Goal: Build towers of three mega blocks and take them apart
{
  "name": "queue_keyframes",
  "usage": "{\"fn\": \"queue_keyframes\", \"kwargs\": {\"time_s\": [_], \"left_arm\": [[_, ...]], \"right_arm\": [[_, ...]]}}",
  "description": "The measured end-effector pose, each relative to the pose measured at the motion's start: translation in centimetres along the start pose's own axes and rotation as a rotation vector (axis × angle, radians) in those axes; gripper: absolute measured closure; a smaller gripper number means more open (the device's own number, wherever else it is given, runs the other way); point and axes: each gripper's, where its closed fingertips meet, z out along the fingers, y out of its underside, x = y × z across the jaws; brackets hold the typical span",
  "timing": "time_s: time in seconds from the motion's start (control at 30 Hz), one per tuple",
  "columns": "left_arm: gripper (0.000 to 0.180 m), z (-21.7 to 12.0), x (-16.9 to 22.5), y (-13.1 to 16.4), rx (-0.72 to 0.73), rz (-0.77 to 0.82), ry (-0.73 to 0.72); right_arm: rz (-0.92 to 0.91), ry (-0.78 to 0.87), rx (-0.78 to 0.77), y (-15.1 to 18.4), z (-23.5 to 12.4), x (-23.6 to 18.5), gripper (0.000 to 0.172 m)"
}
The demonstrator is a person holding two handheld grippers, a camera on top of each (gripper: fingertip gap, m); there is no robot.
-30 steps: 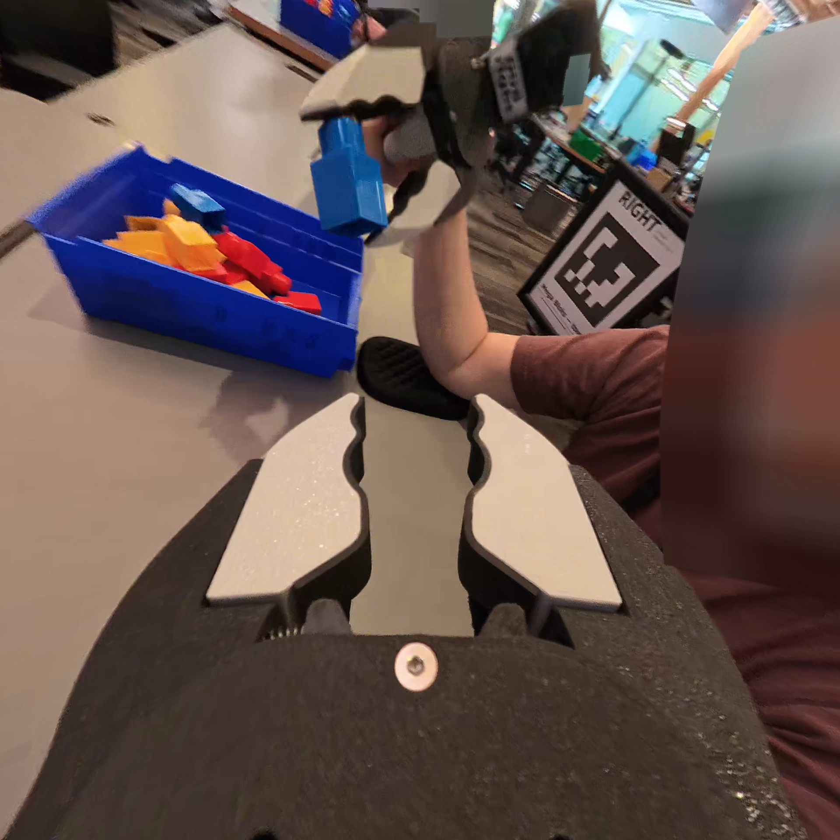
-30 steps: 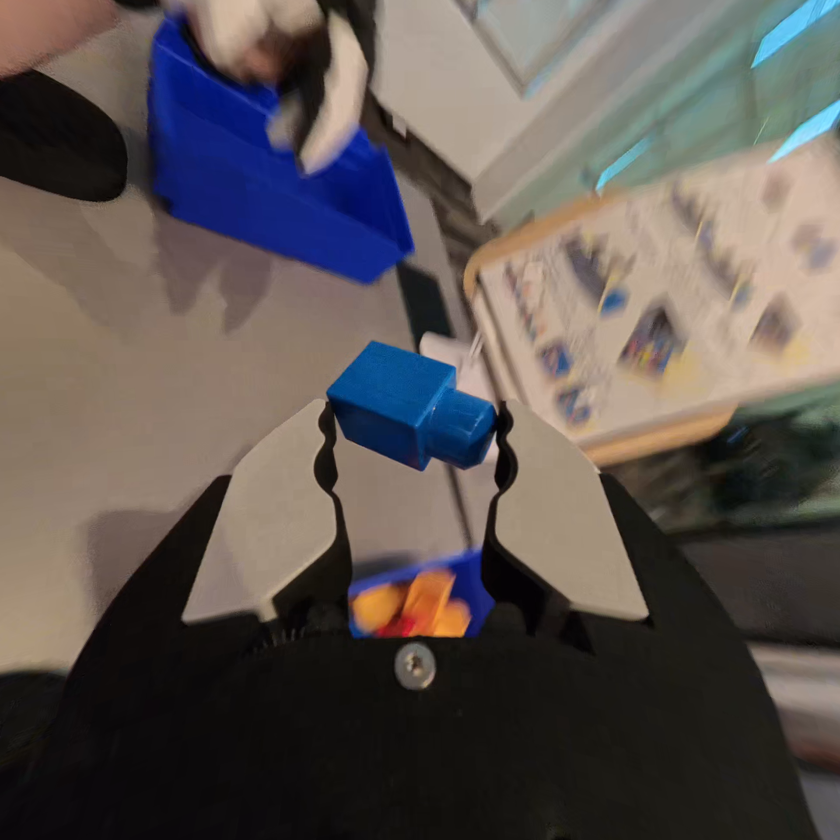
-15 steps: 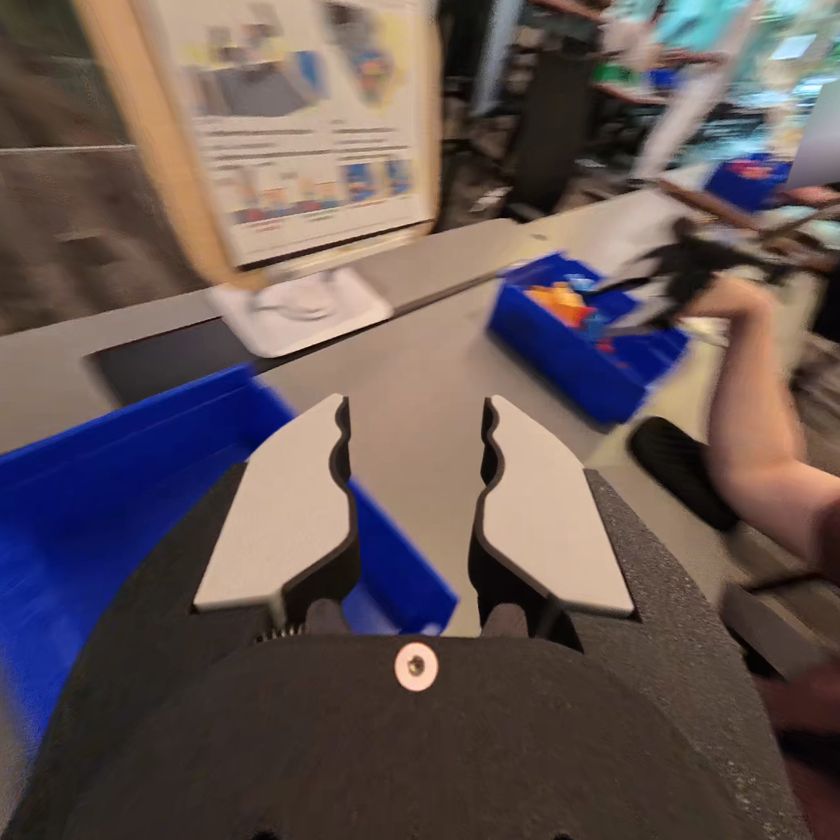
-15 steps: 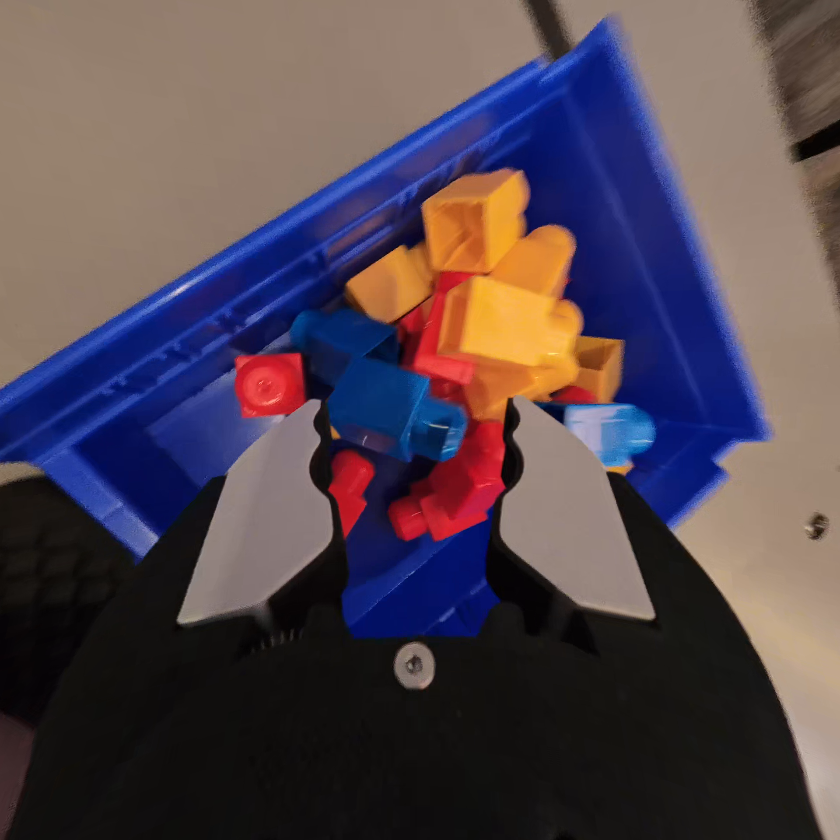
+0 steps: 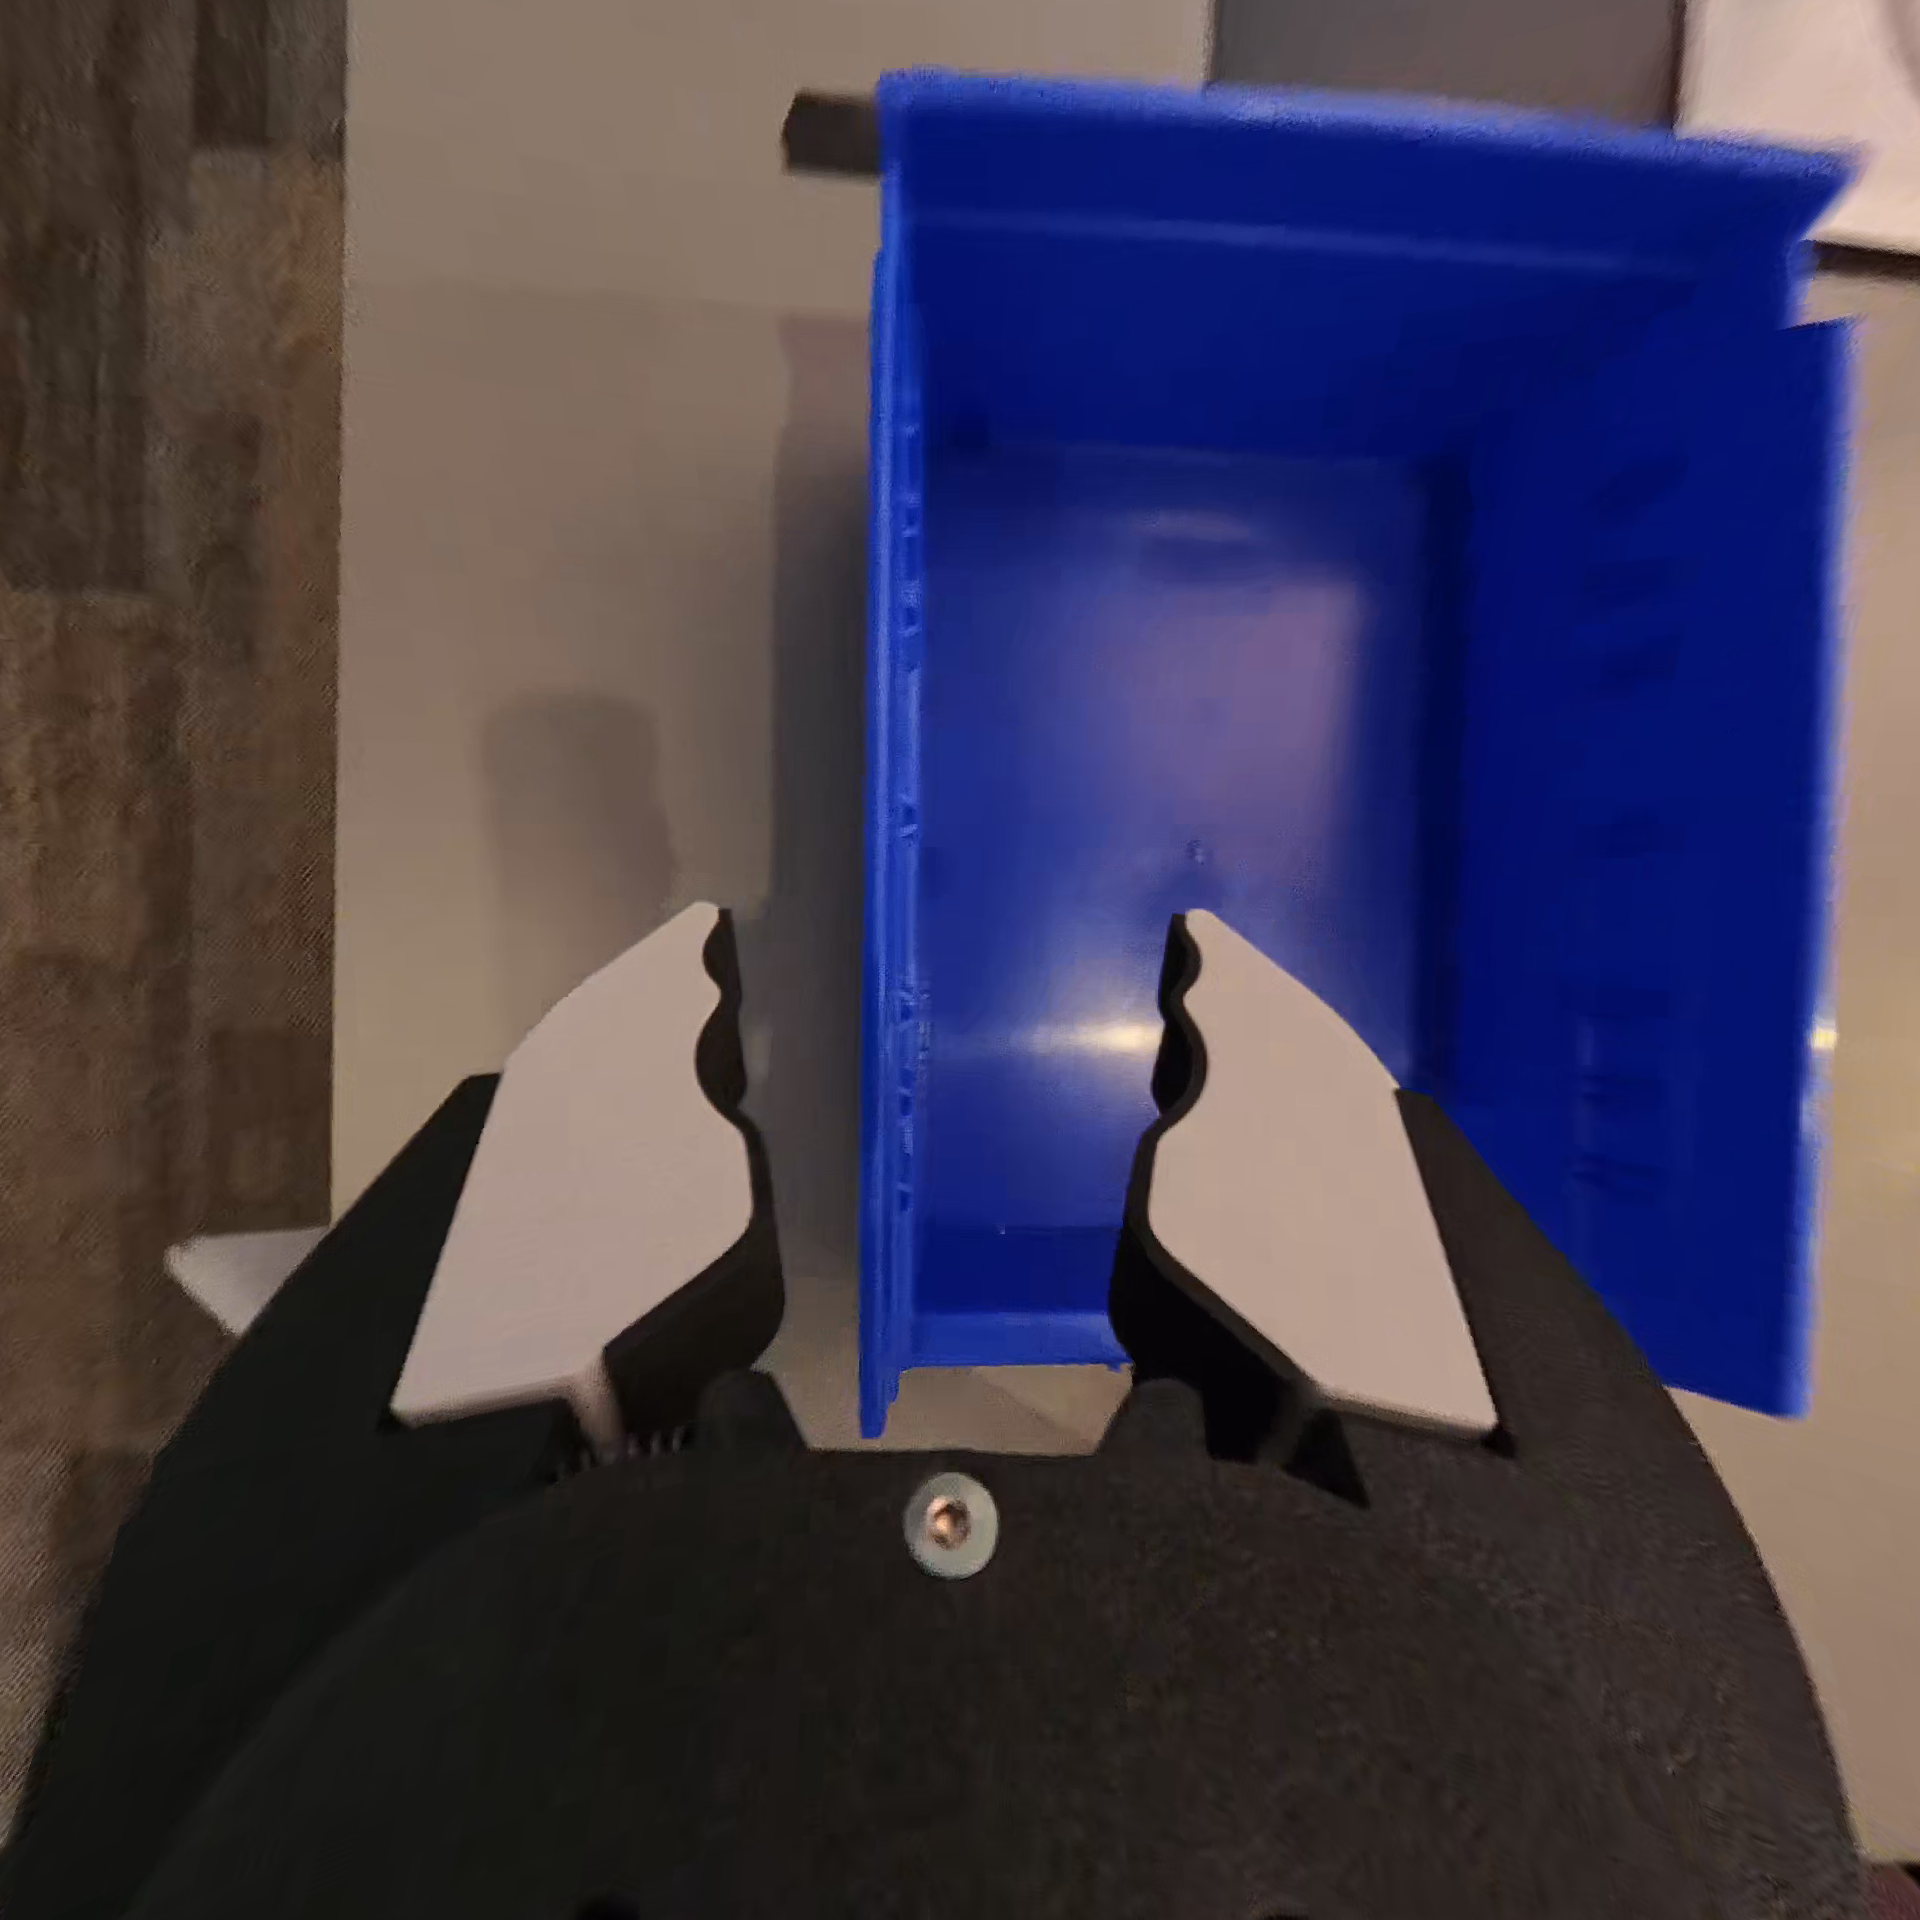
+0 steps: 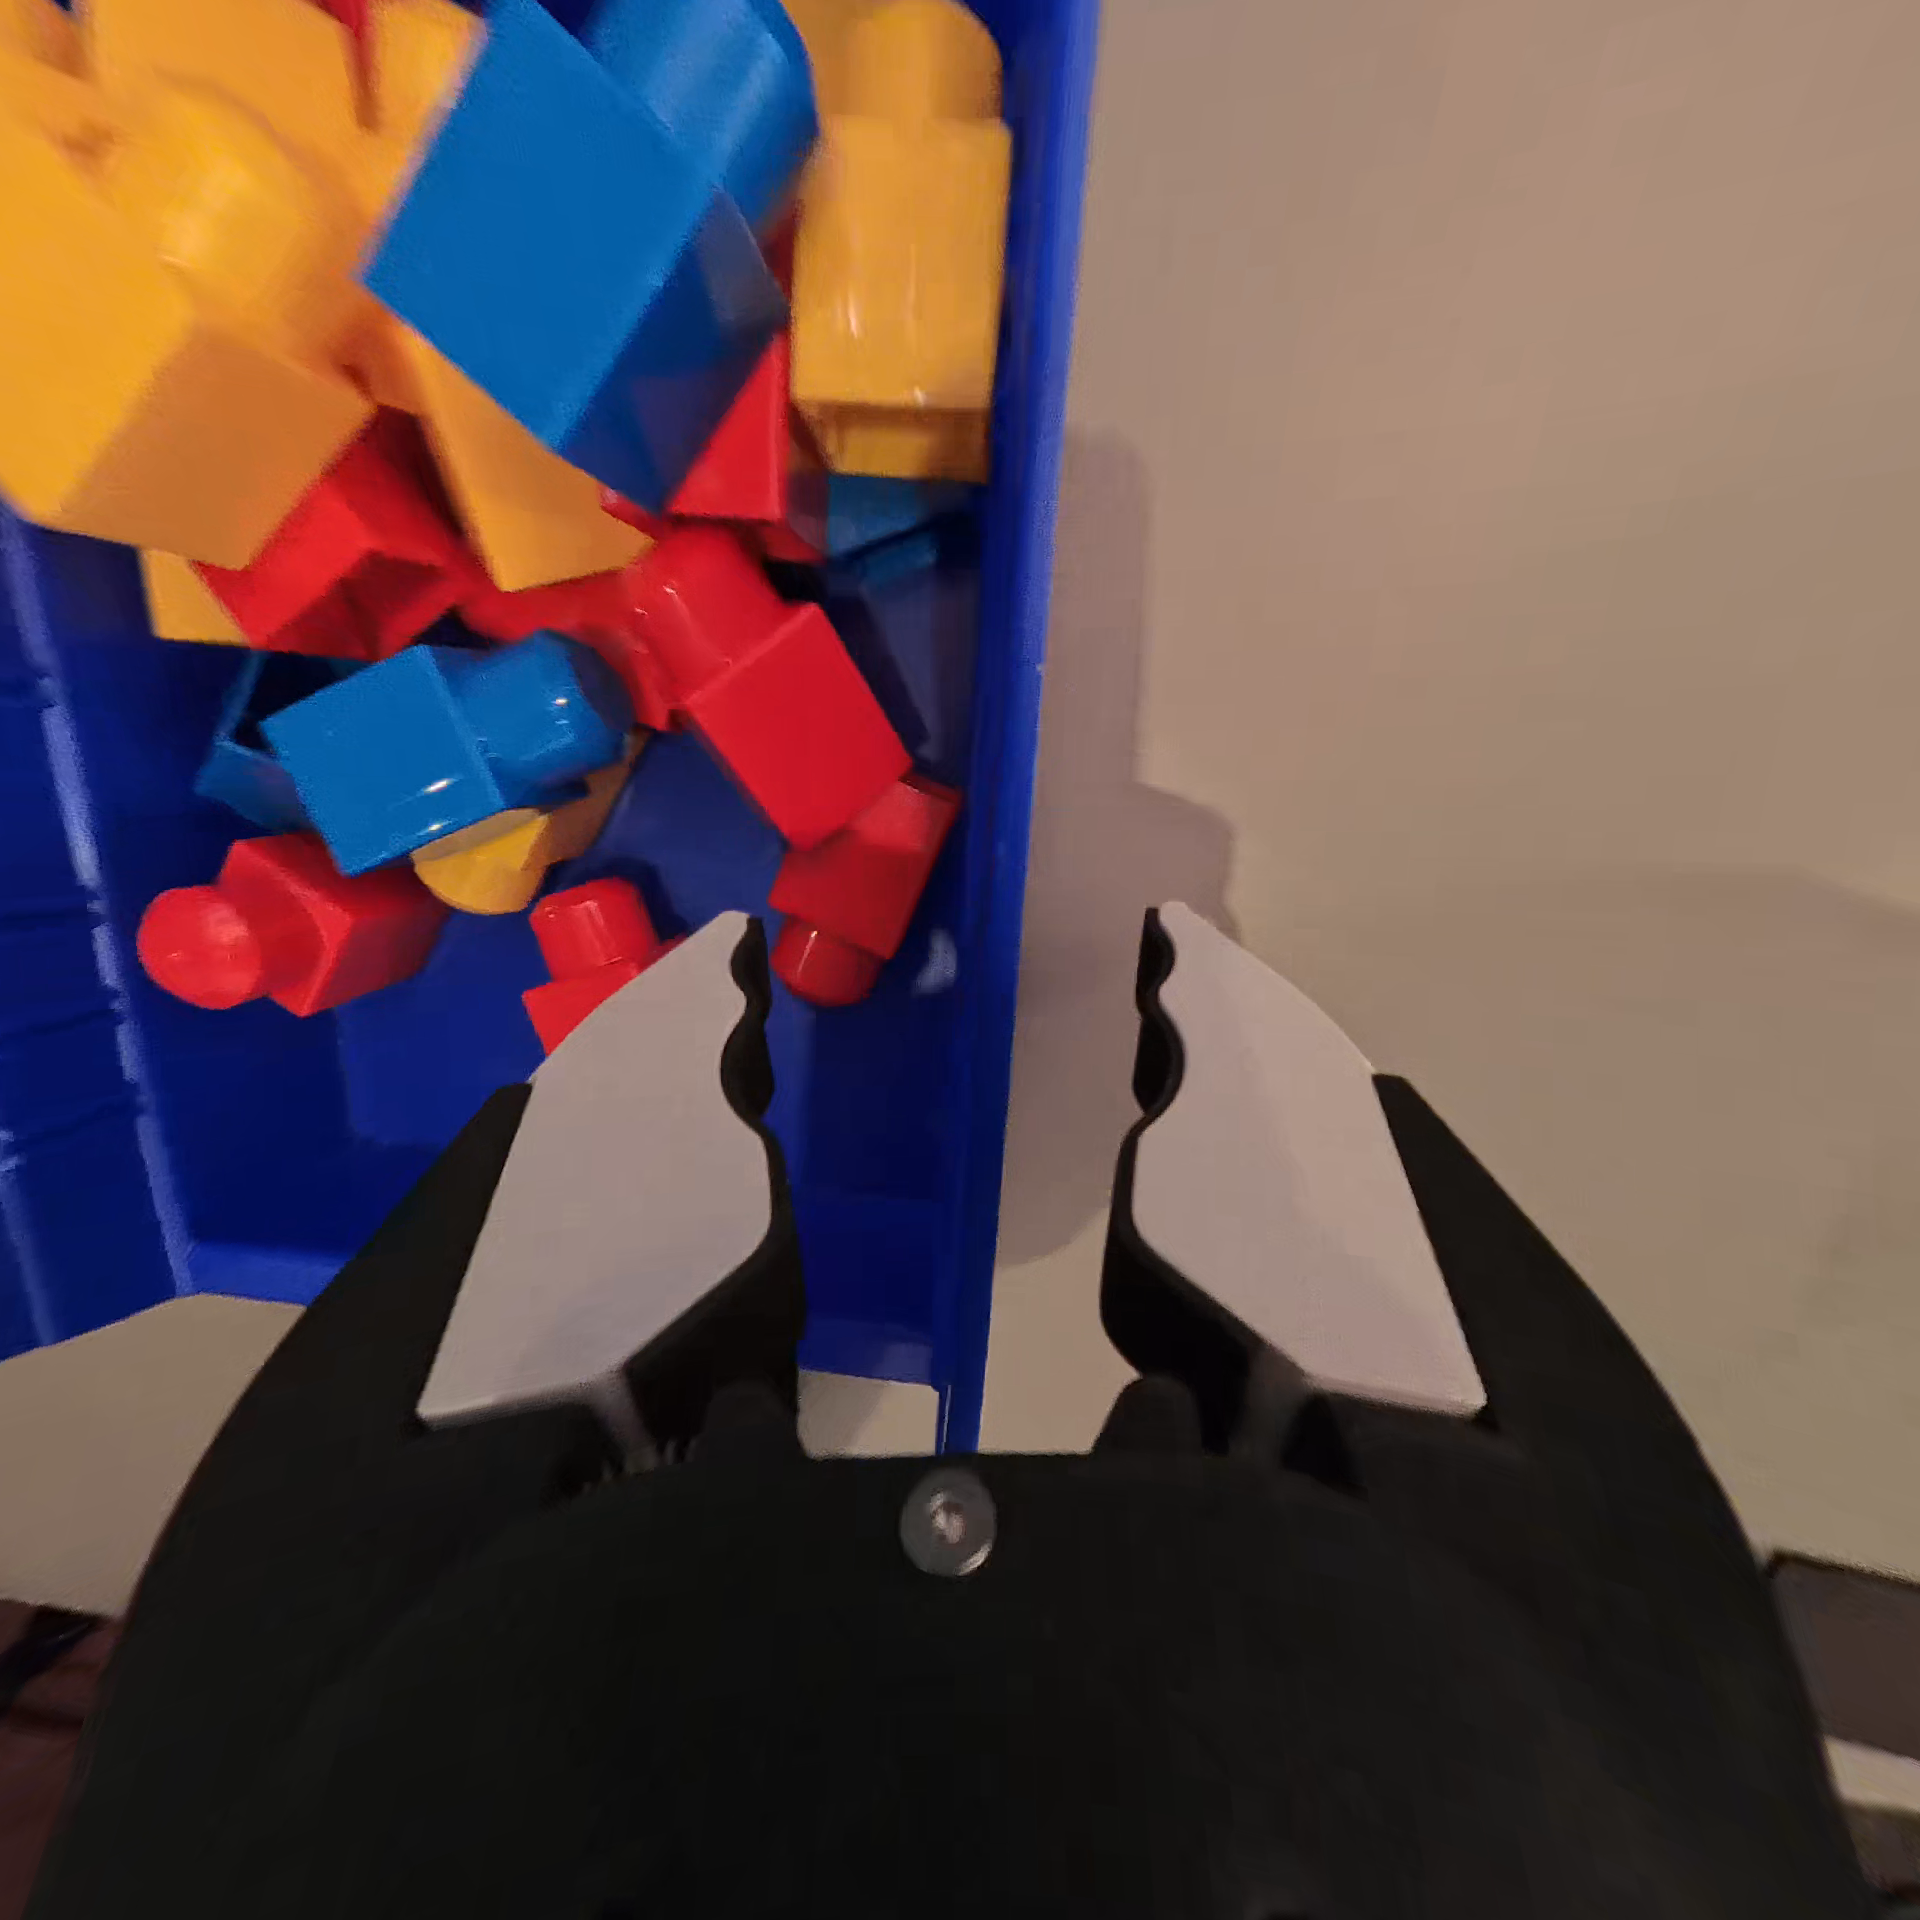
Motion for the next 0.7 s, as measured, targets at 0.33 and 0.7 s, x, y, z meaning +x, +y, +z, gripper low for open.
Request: {"fn": "queue_keyframes", "kwargs": {"time_s": [0.33, 0.7], "left_arm": [[0.118, 6.3, -1.0, 3.3, -0.260, -0.064, 0.030], [0.175, 6.9, 2.5, 5.4, -0.425, 0.006, 0.021]], "right_arm": [[0.084, -0.056, -0.129, 1.0, 2.7, 0.0, 0.157], [0.050, -0.049, -0.248, 2.1, 2.9, -2.2, 0.164]]}}
